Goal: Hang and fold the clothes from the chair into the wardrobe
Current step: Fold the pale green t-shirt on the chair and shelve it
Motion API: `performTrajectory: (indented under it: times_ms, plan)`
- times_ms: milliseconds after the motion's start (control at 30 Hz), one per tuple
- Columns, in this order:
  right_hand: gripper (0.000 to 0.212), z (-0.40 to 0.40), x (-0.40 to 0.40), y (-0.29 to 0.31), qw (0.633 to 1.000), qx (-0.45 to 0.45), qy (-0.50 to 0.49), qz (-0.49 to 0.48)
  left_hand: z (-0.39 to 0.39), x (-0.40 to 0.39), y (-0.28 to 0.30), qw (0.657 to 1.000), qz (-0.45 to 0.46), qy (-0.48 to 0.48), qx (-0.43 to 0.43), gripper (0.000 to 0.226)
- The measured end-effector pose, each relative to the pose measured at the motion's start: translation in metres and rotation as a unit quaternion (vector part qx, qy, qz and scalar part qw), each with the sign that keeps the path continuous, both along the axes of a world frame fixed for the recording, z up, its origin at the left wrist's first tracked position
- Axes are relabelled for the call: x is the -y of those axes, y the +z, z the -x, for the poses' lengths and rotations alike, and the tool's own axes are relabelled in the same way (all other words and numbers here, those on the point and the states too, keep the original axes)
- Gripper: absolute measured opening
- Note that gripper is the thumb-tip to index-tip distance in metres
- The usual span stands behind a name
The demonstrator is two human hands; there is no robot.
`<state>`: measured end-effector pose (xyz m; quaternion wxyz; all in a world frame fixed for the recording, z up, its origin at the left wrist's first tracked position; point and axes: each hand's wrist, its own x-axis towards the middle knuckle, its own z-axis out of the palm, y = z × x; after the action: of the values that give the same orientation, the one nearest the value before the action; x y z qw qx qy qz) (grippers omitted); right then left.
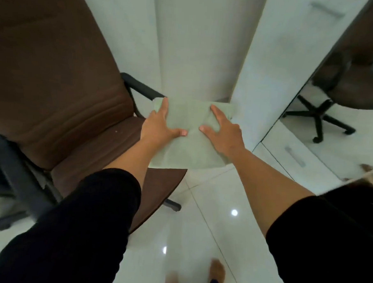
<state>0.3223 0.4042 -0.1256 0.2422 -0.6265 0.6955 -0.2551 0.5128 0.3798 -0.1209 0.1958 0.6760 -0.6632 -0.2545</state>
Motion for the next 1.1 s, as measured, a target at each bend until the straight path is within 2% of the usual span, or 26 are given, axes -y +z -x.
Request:
performTrajectory:
  times_ms: [200,400,733,1100]
  plan:
    - [0.071,0.148,-0.071,0.062,0.988,0.003,-0.145,0.059,0.160,-0.015,0.075,0.983,0.083,-0.162,0.012,0.118]
    - [0.072,0.298,-0.169,0.087,0.956,-0.027,-0.284,0.074,0.335,-0.067,0.102,0.946,0.120,-0.302,-0.003,0.118]
    - [0.071,0.461,-0.287,0.074,0.908,-0.030,-0.417,0.034,0.536,-0.145,0.086,0.894,0.096,-0.437,-0.026,0.118]
    - [0.073,0.577,-0.286,0.013,0.869,-0.025,-0.494,-0.005,0.682,-0.125,0.026,0.849,0.045,-0.526,0.001,0.111]
